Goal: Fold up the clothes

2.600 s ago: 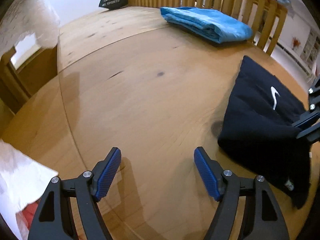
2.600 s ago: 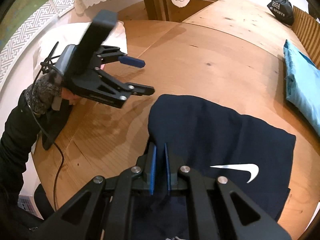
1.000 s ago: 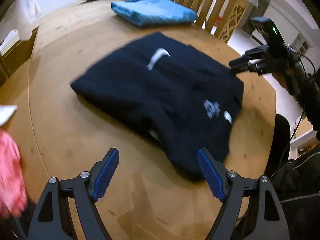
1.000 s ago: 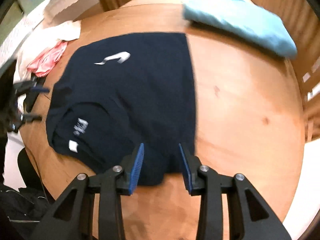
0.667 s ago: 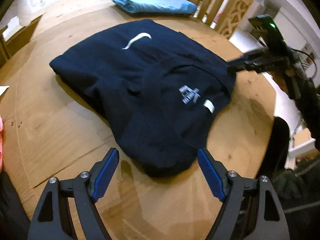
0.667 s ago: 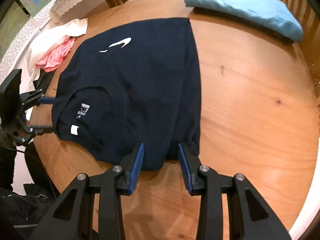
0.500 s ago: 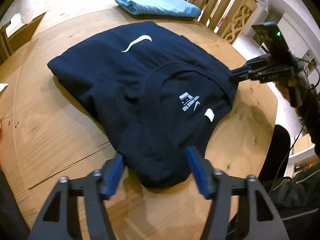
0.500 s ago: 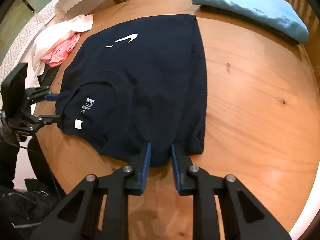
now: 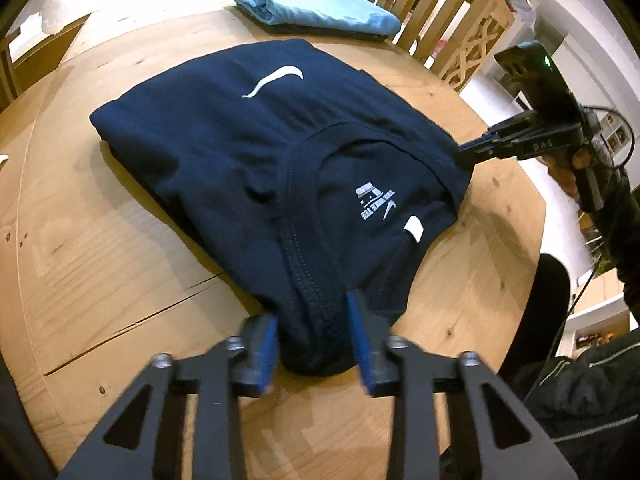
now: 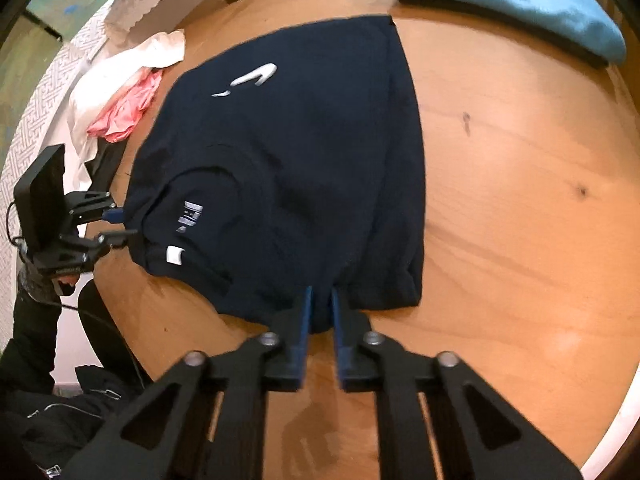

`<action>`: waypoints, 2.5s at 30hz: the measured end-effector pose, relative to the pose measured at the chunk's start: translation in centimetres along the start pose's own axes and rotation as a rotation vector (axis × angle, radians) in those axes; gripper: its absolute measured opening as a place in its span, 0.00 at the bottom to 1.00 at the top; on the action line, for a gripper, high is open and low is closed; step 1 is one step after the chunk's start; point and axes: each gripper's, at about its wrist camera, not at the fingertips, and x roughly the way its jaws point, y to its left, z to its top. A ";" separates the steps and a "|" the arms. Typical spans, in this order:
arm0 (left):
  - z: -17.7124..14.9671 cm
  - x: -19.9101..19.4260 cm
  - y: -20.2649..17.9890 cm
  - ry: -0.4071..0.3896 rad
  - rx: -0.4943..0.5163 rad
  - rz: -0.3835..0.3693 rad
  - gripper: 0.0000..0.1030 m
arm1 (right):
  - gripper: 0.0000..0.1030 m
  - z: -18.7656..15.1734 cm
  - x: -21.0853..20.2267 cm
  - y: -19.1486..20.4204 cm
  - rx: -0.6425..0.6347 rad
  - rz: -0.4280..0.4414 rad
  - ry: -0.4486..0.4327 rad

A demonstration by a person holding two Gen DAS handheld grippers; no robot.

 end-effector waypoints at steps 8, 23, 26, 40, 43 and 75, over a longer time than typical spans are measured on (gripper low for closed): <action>0.8 -2.8 -0.9 -0.083 -0.026 -0.092 0.17 | 0.07 0.7 -2.1 0.6 -0.064 -0.037 -0.019; 0.0 -4.3 -2.9 -0.034 0.078 0.019 0.44 | 0.13 2.2 -4.4 1.6 -0.117 -0.148 -0.133; 1.3 -3.2 -5.4 -0.042 0.158 -0.042 0.45 | 0.13 3.9 -2.3 3.2 -0.169 -0.085 -0.123; 3.4 0.2 -6.0 0.112 0.250 -0.150 0.47 | 0.12 12.5 3.5 0.8 -0.131 -0.141 -0.107; 5.5 -0.7 -4.8 0.041 0.199 -0.100 0.47 | 0.12 14.6 4.0 1.8 -0.159 -0.096 -0.128; 9.1 2.2 5.0 -0.015 0.133 0.174 0.70 | 0.34 10.4 5.9 0.3 -0.152 -0.235 -0.205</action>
